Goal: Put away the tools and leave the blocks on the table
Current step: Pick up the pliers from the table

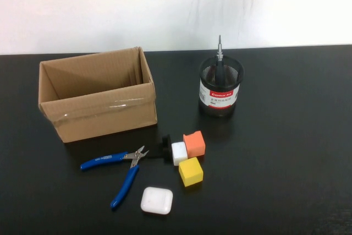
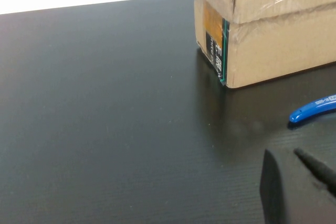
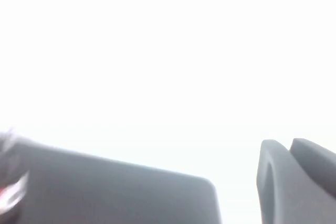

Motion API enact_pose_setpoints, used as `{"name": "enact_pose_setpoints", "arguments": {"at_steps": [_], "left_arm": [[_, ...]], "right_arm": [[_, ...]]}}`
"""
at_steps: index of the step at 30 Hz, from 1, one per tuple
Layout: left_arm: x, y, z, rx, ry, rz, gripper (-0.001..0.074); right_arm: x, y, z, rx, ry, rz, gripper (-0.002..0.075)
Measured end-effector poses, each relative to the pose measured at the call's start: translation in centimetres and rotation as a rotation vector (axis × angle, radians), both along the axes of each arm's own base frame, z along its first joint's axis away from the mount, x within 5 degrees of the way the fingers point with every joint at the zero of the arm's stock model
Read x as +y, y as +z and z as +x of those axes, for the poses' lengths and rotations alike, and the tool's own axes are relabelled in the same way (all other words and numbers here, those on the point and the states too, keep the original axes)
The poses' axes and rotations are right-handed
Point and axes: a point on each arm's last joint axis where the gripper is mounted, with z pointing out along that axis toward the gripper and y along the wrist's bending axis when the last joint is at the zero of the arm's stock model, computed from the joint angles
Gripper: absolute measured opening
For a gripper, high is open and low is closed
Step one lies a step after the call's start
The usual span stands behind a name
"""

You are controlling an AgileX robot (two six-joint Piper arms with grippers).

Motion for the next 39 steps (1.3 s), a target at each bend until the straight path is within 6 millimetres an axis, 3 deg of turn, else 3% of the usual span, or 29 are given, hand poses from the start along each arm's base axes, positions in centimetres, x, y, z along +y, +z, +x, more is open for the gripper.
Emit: {"name": "enact_pose_setpoints", "arguments": {"at_steps": [3,4,7,8,14,17,24,28,33,39], "left_arm": [[0.0,0.0,0.0,0.000,0.000,0.000,-0.0004],[0.0,0.0,0.0,0.000,0.000,0.000,-0.0004],[0.0,0.0,0.0,0.000,0.000,0.000,-0.0004],[0.0,0.0,0.0,0.000,0.000,0.000,-0.0004],[0.0,0.0,0.0,0.000,0.000,0.000,-0.0004],[0.0,0.0,0.0,0.000,0.000,0.000,-0.0004],[0.0,0.0,0.0,0.000,0.000,0.000,-0.0004],[0.0,0.0,0.0,0.000,0.000,0.000,-0.0004],[0.0,0.0,0.0,0.000,0.000,0.000,-0.0004],[0.0,0.0,0.0,0.000,0.000,0.000,-0.0004]], "right_arm": [[-0.6,0.2,-2.0,-0.064,-0.065,0.020,-0.0007],[-0.6,1.0,-2.8,-0.169,-0.100,0.045,-0.0006],[-0.5,0.0,-3.1,-0.177,-0.119,0.077,-0.0006],[-0.7,-0.6,-3.1,-0.100,-0.121,0.073,-0.0007],[-0.2,-3.4,-3.4,-0.174,-0.120,0.114,-0.0007],[0.1,-5.3,-3.0,-0.195,-0.087,0.138,-0.0006],[0.6,-13.0,-0.1,-0.052,-0.060,0.167,-0.0007],[0.9,-16.5,1.1,0.025,-0.044,0.195,-0.0007],[1.2,-19.0,1.6,0.103,-0.035,0.249,-0.0007],[1.2,-20.1,1.8,0.120,-0.029,0.238,-0.0007]]}}
